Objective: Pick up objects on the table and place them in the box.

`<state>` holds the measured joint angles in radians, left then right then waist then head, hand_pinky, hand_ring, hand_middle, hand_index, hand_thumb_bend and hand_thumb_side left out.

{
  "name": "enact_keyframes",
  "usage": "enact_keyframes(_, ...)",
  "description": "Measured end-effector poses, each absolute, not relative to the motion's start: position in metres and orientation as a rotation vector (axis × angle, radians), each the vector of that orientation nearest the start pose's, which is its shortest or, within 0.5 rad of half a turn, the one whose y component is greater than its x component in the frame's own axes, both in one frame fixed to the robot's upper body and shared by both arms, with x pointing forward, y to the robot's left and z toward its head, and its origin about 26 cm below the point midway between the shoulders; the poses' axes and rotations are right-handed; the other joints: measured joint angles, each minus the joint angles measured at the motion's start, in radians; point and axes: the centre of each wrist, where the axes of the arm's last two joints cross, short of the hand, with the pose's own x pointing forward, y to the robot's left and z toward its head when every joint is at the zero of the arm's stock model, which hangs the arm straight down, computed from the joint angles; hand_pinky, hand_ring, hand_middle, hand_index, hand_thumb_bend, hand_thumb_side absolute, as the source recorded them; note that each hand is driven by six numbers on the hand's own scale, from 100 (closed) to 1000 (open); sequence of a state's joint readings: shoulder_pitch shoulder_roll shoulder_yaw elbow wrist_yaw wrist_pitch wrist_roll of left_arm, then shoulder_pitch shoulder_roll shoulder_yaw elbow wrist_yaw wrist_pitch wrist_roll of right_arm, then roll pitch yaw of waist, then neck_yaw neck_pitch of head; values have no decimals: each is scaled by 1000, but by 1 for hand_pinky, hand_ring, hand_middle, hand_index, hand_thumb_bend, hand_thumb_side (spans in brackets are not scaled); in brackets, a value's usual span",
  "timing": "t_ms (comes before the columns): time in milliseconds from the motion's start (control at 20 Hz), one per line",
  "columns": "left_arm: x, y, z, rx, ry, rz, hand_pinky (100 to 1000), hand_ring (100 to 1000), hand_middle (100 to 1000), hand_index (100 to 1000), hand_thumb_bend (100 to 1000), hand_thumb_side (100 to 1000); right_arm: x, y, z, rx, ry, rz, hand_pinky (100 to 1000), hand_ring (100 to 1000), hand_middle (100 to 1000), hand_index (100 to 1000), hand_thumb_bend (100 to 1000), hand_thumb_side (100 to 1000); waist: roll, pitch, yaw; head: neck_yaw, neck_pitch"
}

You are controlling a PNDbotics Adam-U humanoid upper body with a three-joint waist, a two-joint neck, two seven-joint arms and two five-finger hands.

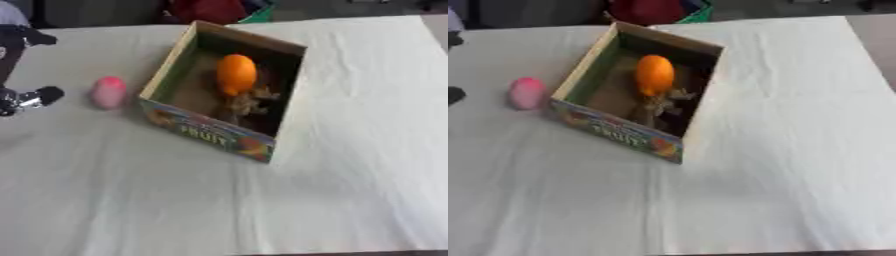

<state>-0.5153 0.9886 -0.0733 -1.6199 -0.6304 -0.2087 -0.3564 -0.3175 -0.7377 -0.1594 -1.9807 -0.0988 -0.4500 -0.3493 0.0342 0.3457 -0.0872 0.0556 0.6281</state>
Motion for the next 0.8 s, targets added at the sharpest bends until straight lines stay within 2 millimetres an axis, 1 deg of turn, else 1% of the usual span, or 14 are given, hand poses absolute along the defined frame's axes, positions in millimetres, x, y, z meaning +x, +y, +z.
enact_keyframes(150, 352, 377, 287, 1160, -1451, -1637, 689, 890, 870, 987, 652, 1000, 288, -345, 274, 607, 3330, -349, 739, 1000, 641, 828, 100, 784, 0, 3, -2, 5, -5)
enact_keyframes(350, 363, 368, 286, 1123, -1420, -1651, 689, 886, 860, 992, 648, 1000, 288, -344, 274, 604, 3340, -354, 739, 1000, 634, 823, 100, 785, 1, 7, -6, 10, -6)
enact_keyframes(650, 377, 358, 279, 1076, -1386, -1658, 683, 874, 845, 985, 596, 1000, 289, -342, 273, 594, 3357, -362, 739, 1000, 628, 821, 100, 789, 2, 13, -11, 13, -7)
enact_keyframes(800, 382, 354, 274, 1054, -1380, -1654, 680, 871, 840, 978, 581, 1000, 290, -341, 272, 591, 3365, -358, 739, 1000, 627, 821, 100, 791, 2, 16, -16, 12, -13)
